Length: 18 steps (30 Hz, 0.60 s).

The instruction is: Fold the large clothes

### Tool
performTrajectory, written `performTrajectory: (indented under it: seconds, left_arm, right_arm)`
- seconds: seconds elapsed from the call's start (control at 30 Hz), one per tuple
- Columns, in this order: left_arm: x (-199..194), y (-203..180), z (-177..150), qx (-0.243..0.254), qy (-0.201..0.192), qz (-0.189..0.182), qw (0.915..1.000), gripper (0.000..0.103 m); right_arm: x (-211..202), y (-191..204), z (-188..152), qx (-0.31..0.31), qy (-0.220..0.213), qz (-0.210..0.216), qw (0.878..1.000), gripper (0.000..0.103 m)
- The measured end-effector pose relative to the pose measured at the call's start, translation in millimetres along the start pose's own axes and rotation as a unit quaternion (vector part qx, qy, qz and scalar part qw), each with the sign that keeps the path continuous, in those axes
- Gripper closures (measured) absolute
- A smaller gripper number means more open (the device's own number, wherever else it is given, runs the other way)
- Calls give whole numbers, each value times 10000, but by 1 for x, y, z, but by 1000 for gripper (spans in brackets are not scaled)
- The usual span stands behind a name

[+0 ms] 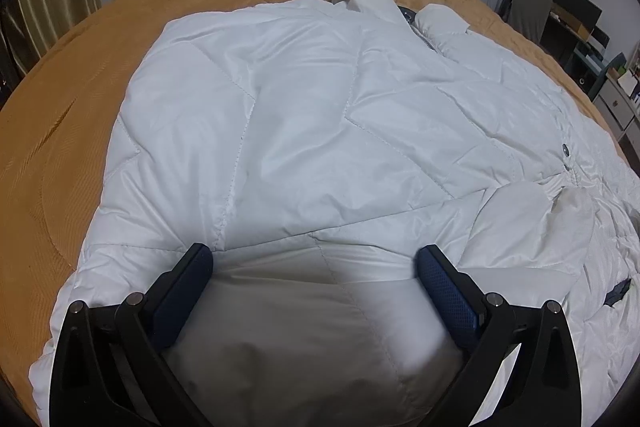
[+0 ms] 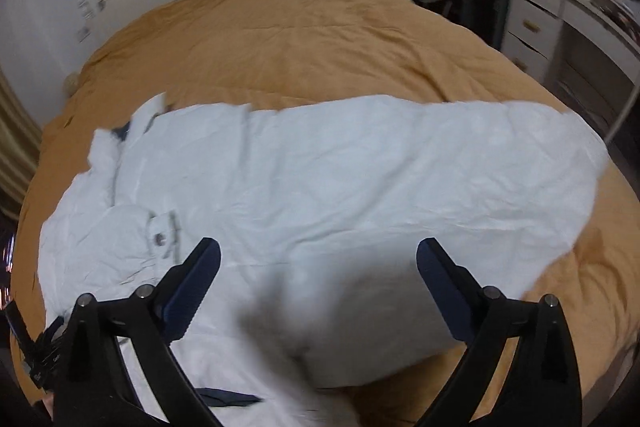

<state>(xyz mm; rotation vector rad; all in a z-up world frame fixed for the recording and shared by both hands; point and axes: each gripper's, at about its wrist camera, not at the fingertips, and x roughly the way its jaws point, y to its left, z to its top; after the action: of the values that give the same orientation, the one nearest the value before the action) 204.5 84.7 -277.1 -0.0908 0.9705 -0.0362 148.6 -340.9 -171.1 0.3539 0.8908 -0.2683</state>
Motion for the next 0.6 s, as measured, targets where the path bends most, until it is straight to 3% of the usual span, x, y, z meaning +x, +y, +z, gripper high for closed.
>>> performTrajectory:
  seconds: [0.07,0.23,0.33,0.43,0.53,0.6]
  left_arm:
    - [0,0,0,0,-11,3,10000,1]
    - [-1,0,-1,-2,-32,12,10000,1]
    - [-1,-1,-1,5,-33,39,10000,0]
    - [-1,-1,-1,3,-35,41,10000,0]
    - [0,-2,-1,7,-48,75,10000,0]
    - [0,-2,-1,20,-48,94,9999,0]
  right_arm:
    - [6,-55,2,623,105,-197,9978,4]
    - [38,-159,6,2064,468,-28,9774,4]
    - [57,-180,8,2228,592,-36,9731,4]
    - [58,-185,-1,2575,1000,-592,9593,4]
    - [47,-185,-14,2540,782,-304,9636,4]
    - [62,-190,-11,2521,888,-134,9635,4]
